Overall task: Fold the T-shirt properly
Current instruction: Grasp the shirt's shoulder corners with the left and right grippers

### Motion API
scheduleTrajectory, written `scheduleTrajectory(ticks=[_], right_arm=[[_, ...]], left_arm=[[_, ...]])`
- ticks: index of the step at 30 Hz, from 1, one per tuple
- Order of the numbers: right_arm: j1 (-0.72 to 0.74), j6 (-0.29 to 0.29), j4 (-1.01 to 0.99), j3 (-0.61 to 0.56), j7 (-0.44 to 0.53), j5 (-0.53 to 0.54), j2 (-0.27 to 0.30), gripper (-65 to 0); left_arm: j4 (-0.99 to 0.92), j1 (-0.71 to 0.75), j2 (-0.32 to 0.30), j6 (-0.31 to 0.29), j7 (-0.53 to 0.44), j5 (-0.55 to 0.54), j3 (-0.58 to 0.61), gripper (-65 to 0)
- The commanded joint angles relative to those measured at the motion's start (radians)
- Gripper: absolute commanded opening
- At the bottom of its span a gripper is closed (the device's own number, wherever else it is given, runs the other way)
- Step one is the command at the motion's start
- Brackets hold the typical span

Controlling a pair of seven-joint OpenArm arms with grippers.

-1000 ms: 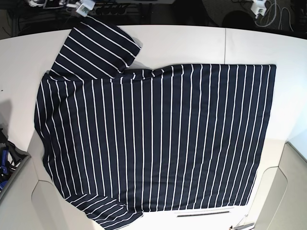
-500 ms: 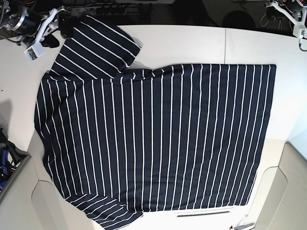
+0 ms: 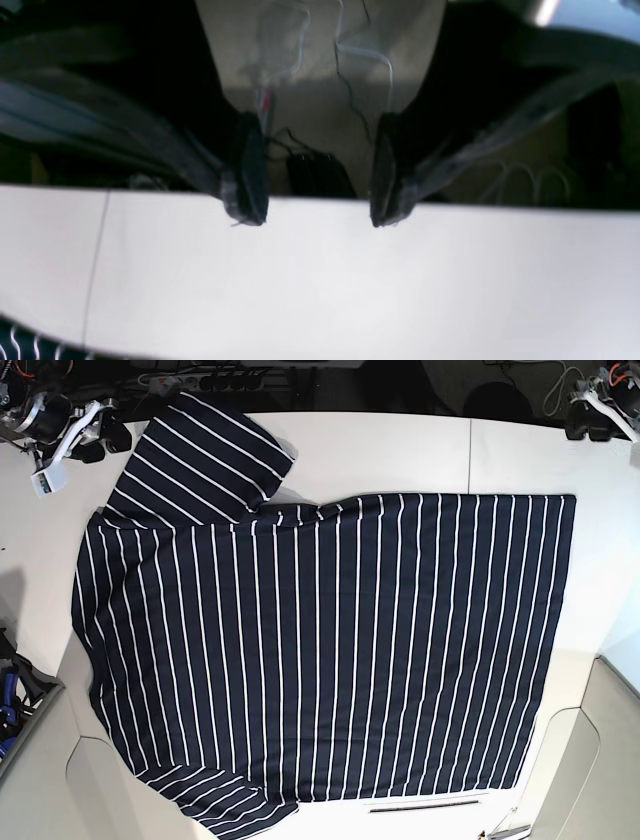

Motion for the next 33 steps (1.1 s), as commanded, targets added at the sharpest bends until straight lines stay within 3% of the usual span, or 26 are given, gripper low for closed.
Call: scheduleTrajectory(ticks=[1,4,6,11,18,28,33], right_arm=[[0.006,0.011,-0.003,0.004,0.009,0.013,0.008,-32.4],[0.016,0.011,-0.025,0.003,0.010,0.013,-0.028,-32.4],[0.016,0.011,-0.026,0.002,0.010,0.013,-0.057,-32.4],[0.016,0.011,-0.026,0.000,0.010,0.013,-0.122,-32.4],[0.016,0.012,-0.026,-0.005,0.009,0.013,-0.183,-32.4],[0.016,0.015,-0.026,-0.005,0.009,0.016,-0.199,-32.4],[0.016,0.015,-0.026,-0.005,-0.008,0.093,-0.199,-32.4]], left_arm=[[0.013,-0.006,-0.026,-0.006,-0.018,-0.011,-0.010,-25.3],[0.010,-0.048,-0.051,0.005,-0.019,-0.011,-0.010,-22.8],[-0.002,-0.083,-0.065,0.046,-0.022,-0.011,-0.010,-22.8],[-0.076,-0.180,-0.095,0.050,-0.023,-0.011,0.013,-22.8],[-0.253,-0.311,-0.131,0.050,-0.029,0.014,0.132,-22.8],[-0.381,-0.398,-0.143,0.049,-0.037,0.010,0.217,-22.8],[-0.381,-0.398,-0.140,0.045,0.007,0.008,0.278,-22.9]])
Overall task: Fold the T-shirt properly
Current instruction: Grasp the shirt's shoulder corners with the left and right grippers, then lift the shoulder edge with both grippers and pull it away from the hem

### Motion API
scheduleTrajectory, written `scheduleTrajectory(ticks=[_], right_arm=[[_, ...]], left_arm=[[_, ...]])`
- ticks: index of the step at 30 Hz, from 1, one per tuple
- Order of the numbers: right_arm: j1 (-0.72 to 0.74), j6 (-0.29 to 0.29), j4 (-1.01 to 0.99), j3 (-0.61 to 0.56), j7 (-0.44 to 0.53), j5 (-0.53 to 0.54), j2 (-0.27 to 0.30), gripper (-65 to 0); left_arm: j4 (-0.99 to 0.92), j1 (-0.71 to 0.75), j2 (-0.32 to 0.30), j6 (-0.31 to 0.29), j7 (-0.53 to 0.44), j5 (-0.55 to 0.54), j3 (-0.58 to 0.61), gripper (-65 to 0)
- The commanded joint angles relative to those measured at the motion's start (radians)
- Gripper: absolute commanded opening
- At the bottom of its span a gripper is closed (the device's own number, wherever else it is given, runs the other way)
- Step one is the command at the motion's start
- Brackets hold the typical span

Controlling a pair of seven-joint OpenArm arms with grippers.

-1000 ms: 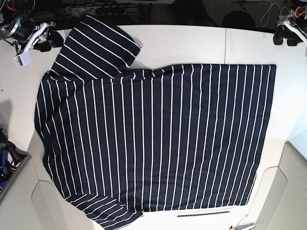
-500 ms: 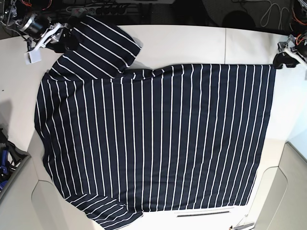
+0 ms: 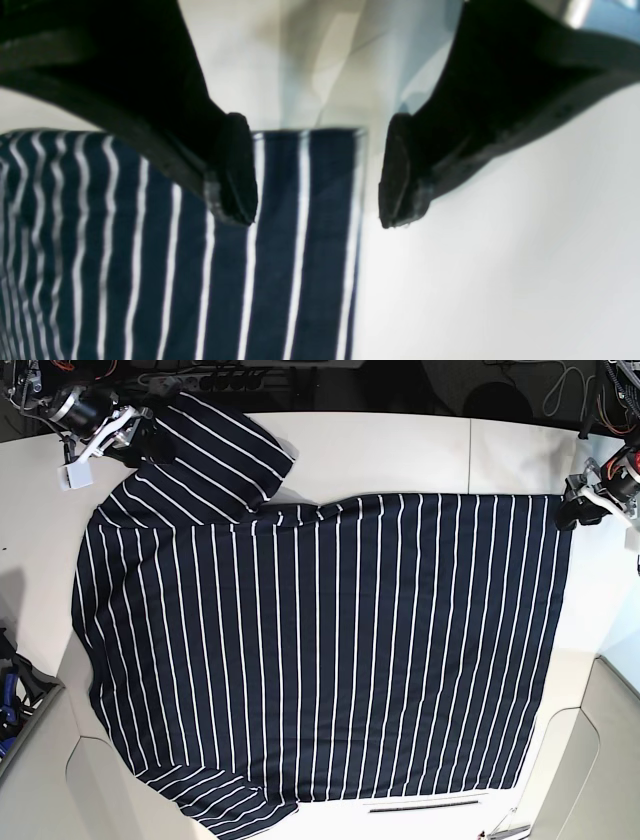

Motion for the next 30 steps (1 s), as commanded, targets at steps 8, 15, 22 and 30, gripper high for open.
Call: scheduleTrajectory(ticks=[8,15,22,30], right_arm=[[-0.009,-0.006,0.005,0.000,-0.046,0.031,0.008,-32.5],[-0.008,-0.006,0.005,0.000,-0.046,0.065,0.007,-43.5],[-0.008,-0.006,0.010,0.000,-0.046,0.064,0.005,-65.0],[-0.009,-0.006,0.149,0.037,-0.098,0.124,-0.022,-65.0]], left_arm=[[0.003,0.010,-0.010,-0.042,0.090,0.016,0.037,-24.2],[0.003,0.010,-0.011,-0.104,0.151,-0.032,0.037,-50.7],[0.006,0.009,-0.024,-0.104,0.125,-0.033,0.037,-65.0],[0.067,0.009,-0.092,-0.104,0.129,-0.090,0.035,-65.0]])
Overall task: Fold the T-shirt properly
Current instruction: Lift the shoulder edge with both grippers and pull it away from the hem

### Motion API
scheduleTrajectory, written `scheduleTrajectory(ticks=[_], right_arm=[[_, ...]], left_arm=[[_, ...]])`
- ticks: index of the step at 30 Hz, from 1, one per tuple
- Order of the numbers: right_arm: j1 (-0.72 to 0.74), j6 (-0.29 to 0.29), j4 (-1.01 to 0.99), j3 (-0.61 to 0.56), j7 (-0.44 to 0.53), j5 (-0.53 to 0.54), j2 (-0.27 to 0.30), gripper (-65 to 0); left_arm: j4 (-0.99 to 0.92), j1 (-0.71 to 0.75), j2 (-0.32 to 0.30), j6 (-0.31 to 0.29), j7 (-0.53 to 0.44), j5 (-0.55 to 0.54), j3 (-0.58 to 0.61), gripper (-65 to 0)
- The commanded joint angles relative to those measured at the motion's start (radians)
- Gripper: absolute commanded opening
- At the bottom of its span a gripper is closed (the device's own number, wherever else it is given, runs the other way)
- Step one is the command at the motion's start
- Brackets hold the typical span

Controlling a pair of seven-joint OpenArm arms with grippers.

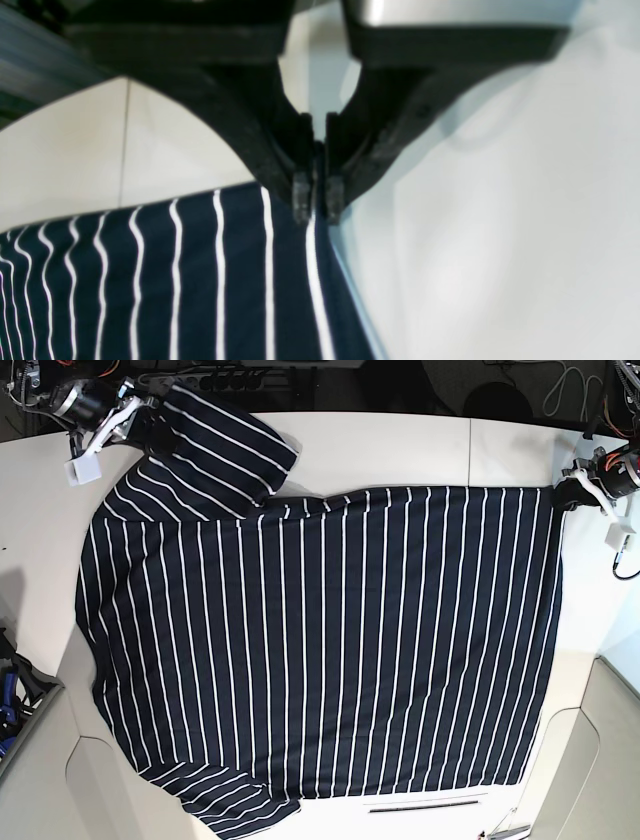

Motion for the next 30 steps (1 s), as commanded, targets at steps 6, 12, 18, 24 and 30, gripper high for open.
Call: scheduleTrajectory(ticks=[6,12,18,24,30], right_arm=[[0.069,0.009,0.132,0.094,0.015,0.042,-0.047,-65.0],[0.198,0.009,0.127,0.114,0.015,0.031,-0.046,-65.0],[0.364,0.009,0.047,0.114,0.015,-0.022,-0.045,-65.0],[0.547,0.010,-0.134,0.113,0.015,-0.030,-0.040,-65.0],[0.710,0.013,-0.313,0.088,0.015,-0.093,-0.040,-65.0]], left_arm=[[0.038,-0.055,-0.026,-0.003,-0.011,-0.024,-0.014,-65.0],[0.037,-0.137,-0.025,-0.003,-0.085,0.042,-0.013,-65.0],[0.037,-0.198,-0.025,-0.003,-0.140,0.120,-0.013,-65.0],[0.031,-0.227,-0.016,-0.003,-0.264,0.209,-0.010,-65.0],[-0.027,-0.307,0.039,-0.003,-0.306,0.272,-0.010,-65.0]])
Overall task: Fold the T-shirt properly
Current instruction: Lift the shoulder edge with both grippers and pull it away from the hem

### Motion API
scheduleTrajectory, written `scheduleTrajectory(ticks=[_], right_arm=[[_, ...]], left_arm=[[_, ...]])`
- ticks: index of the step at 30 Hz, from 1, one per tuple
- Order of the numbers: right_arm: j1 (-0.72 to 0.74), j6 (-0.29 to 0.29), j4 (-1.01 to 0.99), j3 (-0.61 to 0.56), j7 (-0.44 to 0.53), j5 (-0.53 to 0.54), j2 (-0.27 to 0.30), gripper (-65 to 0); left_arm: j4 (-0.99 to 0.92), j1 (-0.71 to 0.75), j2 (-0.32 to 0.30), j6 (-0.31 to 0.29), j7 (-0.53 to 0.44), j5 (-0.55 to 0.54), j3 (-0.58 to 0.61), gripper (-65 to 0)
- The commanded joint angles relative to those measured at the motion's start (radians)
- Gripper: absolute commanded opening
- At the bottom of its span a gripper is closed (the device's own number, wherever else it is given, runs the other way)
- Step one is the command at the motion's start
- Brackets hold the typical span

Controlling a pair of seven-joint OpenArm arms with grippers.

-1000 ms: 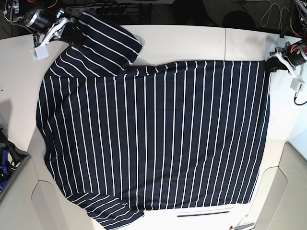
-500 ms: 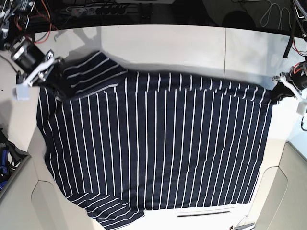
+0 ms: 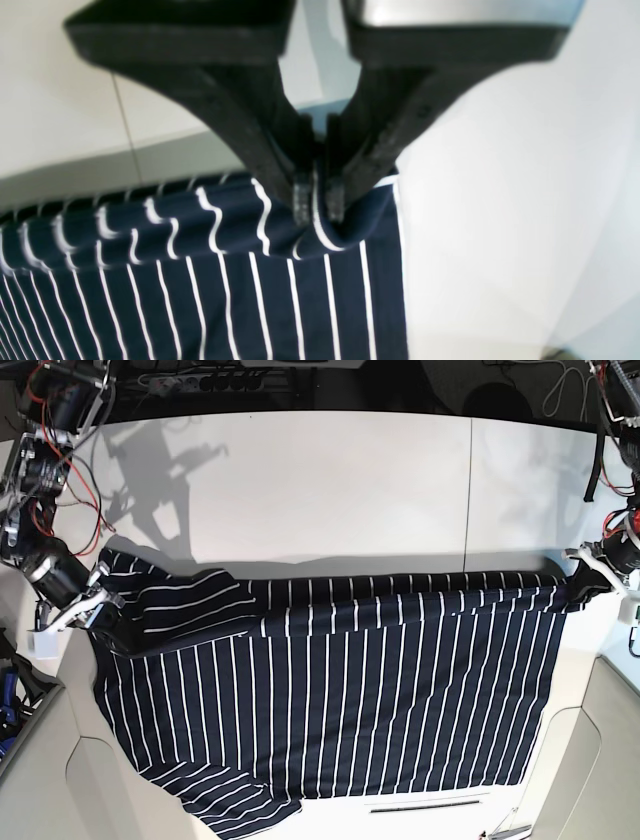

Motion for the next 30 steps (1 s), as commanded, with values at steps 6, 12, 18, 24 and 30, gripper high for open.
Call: scheduleTrajectory(ticks=[6,12,18,24,30], right_arm=[[0.159,0.005,-0.158,-0.020,0.026,-0.020,0.013,-65.0],[0.259,0.005,-0.297,-0.020,0.081,-0.102,0.013,-65.0],[0.277,0.005,-0.358,-0.020,0.144,-0.203,0.010,-65.0],[0.267,-0.001,-0.367,-0.020,0.147,-0.290,0.011,-20.9],[0.266,-0.003,-0.357,0.000,0.056,-0.249,0.011,-19.9]], left_arm=[[-0.080,-0.129,-0.003,-0.002,-0.053,0.024,0.008,-65.0],[-0.237,-0.243,-0.003,-0.002,-0.122,0.099,0.087,-65.0],[-0.330,-0.314,0.005,0.019,-0.166,0.141,0.111,-64.4],[-0.330,-0.314,0.005,0.099,-0.150,0.140,0.111,-43.7],[-0.329,-0.312,0.005,0.111,-0.054,0.067,0.079,-41.3]])
